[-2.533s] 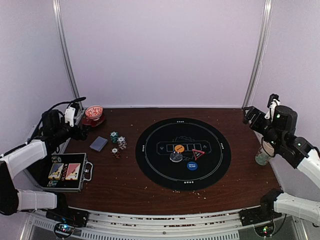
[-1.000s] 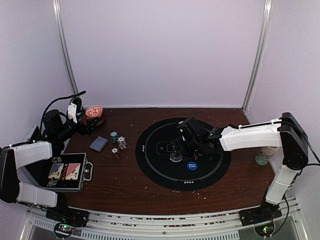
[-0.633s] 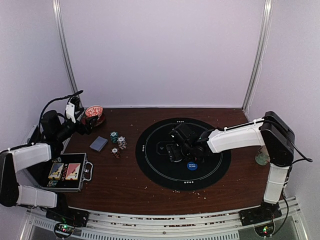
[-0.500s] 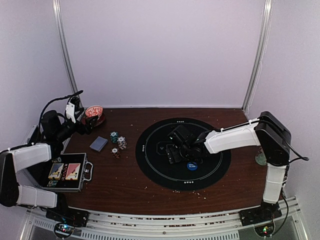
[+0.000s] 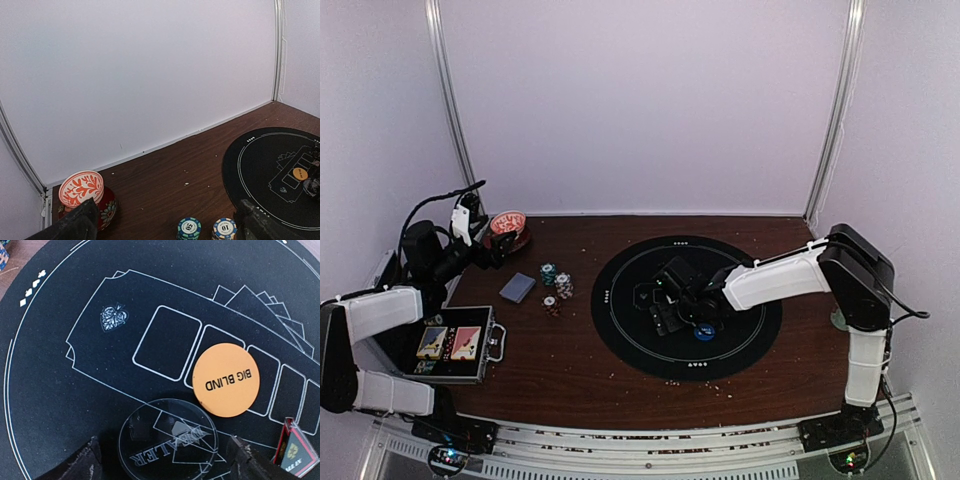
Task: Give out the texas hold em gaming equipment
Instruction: Pick up the dealer button from the community card area.
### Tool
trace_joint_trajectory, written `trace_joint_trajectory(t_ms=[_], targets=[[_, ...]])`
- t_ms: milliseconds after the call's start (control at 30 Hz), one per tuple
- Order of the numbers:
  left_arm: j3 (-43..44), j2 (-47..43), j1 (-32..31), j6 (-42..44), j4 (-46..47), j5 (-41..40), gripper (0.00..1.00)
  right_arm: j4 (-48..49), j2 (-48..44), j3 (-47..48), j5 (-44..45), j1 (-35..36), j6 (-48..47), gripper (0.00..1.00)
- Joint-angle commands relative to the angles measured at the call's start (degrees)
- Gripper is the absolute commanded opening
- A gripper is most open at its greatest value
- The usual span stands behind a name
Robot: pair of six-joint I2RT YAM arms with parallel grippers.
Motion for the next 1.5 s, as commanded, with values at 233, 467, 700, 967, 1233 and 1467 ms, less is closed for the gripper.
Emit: trace_joint_trajectory(t_ms=[233,467,700,967,1233,1467], targets=[[-0.2,0.1,-0.3,0.1,2.9,0.5,0.98,-0.5,2.6,1.4,0.9,0.4,1.8,0.75],[-0.3,0.3,-0.3,0.1,3.0,0.3,0.98,-0.9,0.5,0.4,1.3,0.5,2.2,0.57],[-0.2,0.0,-0.3,0.4,2.8,0.0,0.98,-2.0,-7.3,-2.5,2.5,2.8,0.1,0.57],[0.1,0.9,-0.3,0.3,2.7,0.4,0.98,-0.4,-22.8,-17.2,-0.6,6.0,1.0,0.55],[0.1,1.1,-0.3,0.3,2.6,0.4,0.98,1.0,-30.1,-28.4,-1.9,9.8,4.1,0.55],[0.1,1.2,-0.3,0.4,2.5,0.4,0.98,1.4,-28.1,-28.8,-1.4,13.4,4.7,0.55]])
